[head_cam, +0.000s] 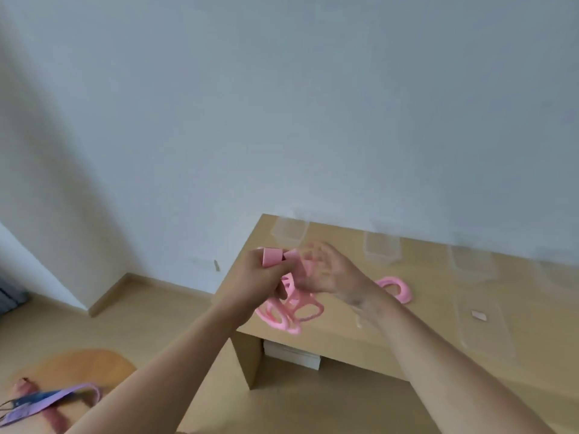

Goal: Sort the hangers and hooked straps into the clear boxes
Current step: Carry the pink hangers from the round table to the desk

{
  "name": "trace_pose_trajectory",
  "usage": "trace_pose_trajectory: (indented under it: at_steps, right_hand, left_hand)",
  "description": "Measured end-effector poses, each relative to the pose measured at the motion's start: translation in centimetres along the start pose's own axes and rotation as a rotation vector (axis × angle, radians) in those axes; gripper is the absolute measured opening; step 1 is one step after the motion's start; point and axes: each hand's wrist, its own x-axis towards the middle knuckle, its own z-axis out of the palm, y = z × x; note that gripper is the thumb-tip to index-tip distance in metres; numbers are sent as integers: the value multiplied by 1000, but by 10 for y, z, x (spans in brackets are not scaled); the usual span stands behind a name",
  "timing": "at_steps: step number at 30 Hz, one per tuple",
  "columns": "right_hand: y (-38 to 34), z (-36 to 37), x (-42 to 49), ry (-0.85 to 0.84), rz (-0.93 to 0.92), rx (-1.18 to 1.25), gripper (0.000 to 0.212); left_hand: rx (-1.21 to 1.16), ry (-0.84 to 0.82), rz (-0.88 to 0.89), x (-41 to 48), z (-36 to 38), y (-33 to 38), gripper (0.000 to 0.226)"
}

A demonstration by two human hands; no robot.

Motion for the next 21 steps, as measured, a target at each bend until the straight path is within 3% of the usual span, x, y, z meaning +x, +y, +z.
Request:
trace_pose_trajectory:
  at_steps: [2,4,5,8,11,17,21]
  right_hand:
    - [33,-26,-9,-174,87,-66,56]
    - [65,-45,-19,-187,153,-137,21]
    - [80,-55,-24,-147,180,-126,16]
    - [118,-90,-37,-33,254,-12,12]
    - [149,-124,-49,78,368,144,26]
    - [200,-172,-49,367,503,598,27]
    - [213,-188,-27,475,574,494,20]
  left_hand:
    - [-20,-51,-4,19,26,4,15]
    - [-33,-69,-7,37,53,5,10]
    - [-32,-53,-13,46,66,4,10]
    - [-10,5,-69,70,101,-8,11]
    - [47,38,-161,88,129,-30,8]
    - [112,90,-334,109,160,-65,12]
    - [122,162,-443,123,171,-71,9]
